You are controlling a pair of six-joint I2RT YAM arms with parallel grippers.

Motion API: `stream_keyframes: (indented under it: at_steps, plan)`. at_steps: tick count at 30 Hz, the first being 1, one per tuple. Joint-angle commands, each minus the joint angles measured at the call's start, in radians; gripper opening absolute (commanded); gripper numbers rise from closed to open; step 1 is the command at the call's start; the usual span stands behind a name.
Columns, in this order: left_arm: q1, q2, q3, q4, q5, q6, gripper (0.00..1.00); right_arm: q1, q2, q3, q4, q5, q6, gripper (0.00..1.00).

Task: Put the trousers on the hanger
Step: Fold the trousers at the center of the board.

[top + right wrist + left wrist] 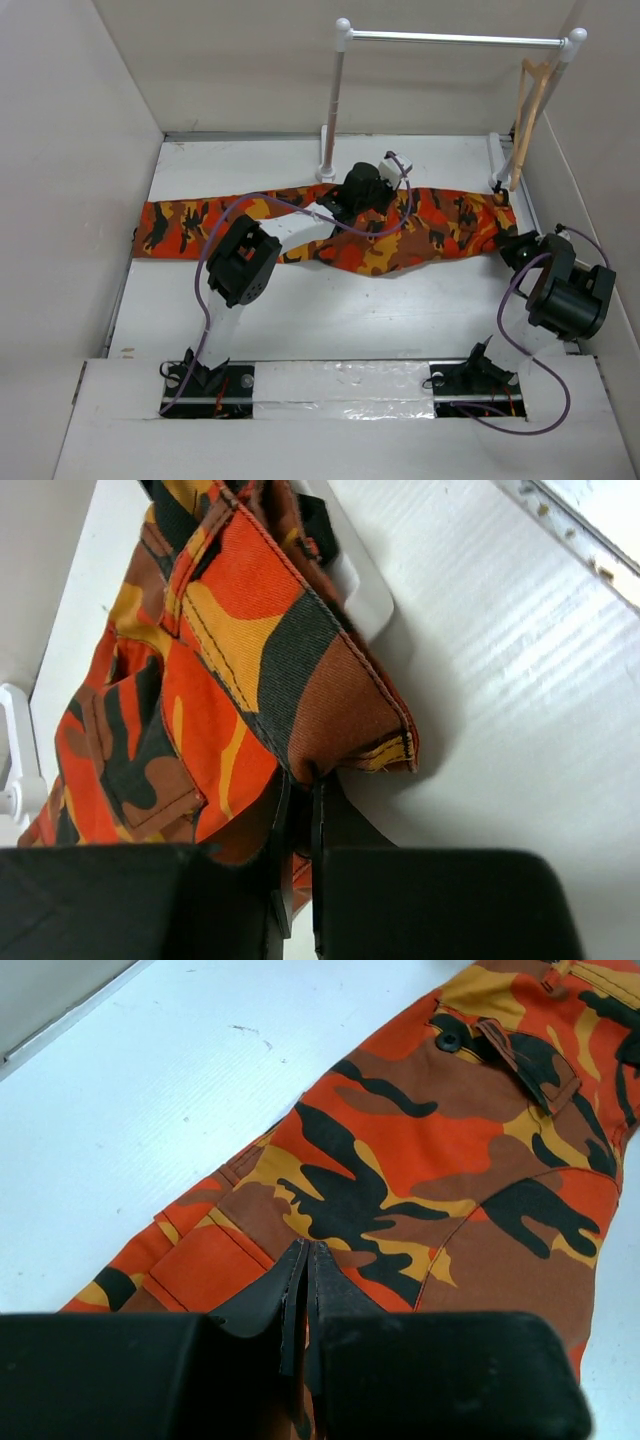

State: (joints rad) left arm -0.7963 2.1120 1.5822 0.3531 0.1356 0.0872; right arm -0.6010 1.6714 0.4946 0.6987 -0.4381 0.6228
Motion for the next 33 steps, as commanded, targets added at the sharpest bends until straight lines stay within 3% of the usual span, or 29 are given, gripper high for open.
stream_keyframes:
  at_steps: [1,3,4,9,10,18,23,31,33]
  plan:
    - [0.000,-0.024,-0.011,0.049,0.002,-0.026,0.00,-0.008,-0.128,-0.053,0.136,0.027,0.023,0.00]
    - [0.000,-0.026,-0.010,0.053,0.009,-0.046,0.00,-0.008,-0.308,-0.060,0.043,0.045,-0.033,0.00]
    - [0.000,-0.026,-0.008,0.055,0.012,-0.053,0.00,-0.008,-0.381,-0.050,-0.123,0.058,-0.123,0.00]
    - [0.000,-0.033,-0.028,0.073,0.021,-0.133,0.00,0.118,-0.789,0.016,-0.590,0.209,-0.323,0.00]
    - [0.000,-0.037,-0.036,0.079,0.025,-0.154,0.00,0.138,-0.890,0.013,-0.622,0.214,-0.346,0.00]
    - [0.000,-0.147,-0.174,0.132,0.025,-0.228,0.00,0.199,-1.228,0.018,-0.899,0.119,-0.416,0.00]
    - [-0.009,-0.211,-0.307,0.198,-0.024,-0.283,0.00,0.299,-1.274,0.162,-0.975,0.052,-0.420,0.00]
    - [-0.018,-0.332,-0.574,0.357,-0.180,-0.380,0.00,0.513,-1.106,0.423,-0.934,0.012,-0.423,0.00]
    - [-0.029,-0.378,-0.652,0.377,-0.214,-0.394,0.00,0.596,-1.070,0.459,-0.914,0.071,-0.426,0.00]
